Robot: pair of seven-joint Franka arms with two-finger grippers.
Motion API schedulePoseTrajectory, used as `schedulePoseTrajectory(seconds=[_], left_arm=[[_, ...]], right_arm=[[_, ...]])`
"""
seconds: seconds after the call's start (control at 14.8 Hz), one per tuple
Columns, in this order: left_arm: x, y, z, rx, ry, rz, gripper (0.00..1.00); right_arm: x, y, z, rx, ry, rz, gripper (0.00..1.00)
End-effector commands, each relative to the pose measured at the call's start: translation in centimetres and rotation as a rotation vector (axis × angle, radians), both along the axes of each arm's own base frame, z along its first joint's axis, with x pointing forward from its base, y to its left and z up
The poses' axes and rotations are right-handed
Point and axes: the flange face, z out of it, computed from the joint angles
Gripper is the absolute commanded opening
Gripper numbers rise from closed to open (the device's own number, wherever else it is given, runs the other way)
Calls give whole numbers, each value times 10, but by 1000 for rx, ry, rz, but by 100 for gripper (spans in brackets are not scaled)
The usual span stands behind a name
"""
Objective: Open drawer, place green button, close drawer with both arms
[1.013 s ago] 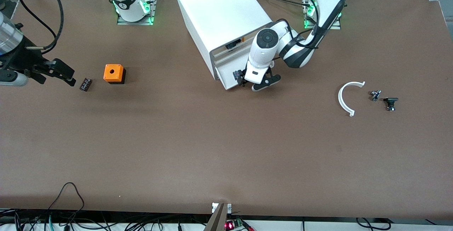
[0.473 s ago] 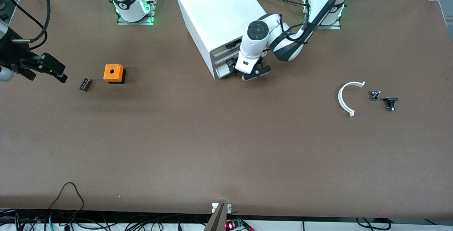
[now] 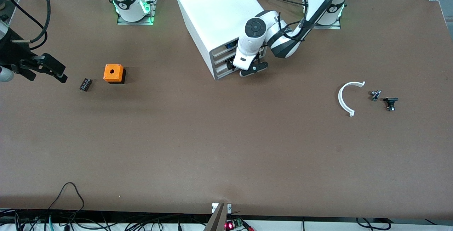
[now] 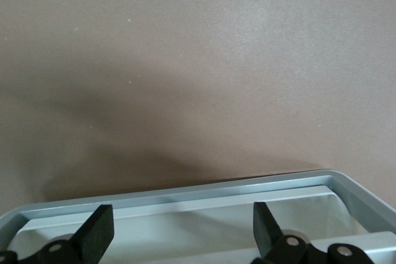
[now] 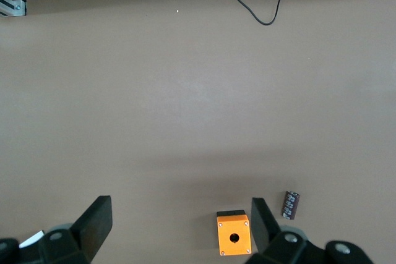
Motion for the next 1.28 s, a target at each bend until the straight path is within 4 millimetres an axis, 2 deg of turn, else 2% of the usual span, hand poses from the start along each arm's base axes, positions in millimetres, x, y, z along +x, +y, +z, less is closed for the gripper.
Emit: schedulePoseTrajectory(seconds=[0.0,0.14,0.27,0.54,0.74,0.95,1.22], left_arm=[[-13,-5,5,6,41,0,99],[-8,-3,8,15,46,-1,99],[8,4,17,26,49,-5,99],[50,22,62,88,81,-56,99],[82,35,107,143,137,-97,99],[117,67,154,163,185,-221,99],[165,137,219,119,220,-395,99]], right_arm=[[3,1,6,15,-3,5,99],[3,1,6,15,-5,6,99],[3,1,6,15,-3,6,99],[3,1,6,15,-3,6,99],[3,0,6,15,-3,5,99],[3,-1,5,15,-2,3,99],[3,-1,5,15,-2,3,99]])
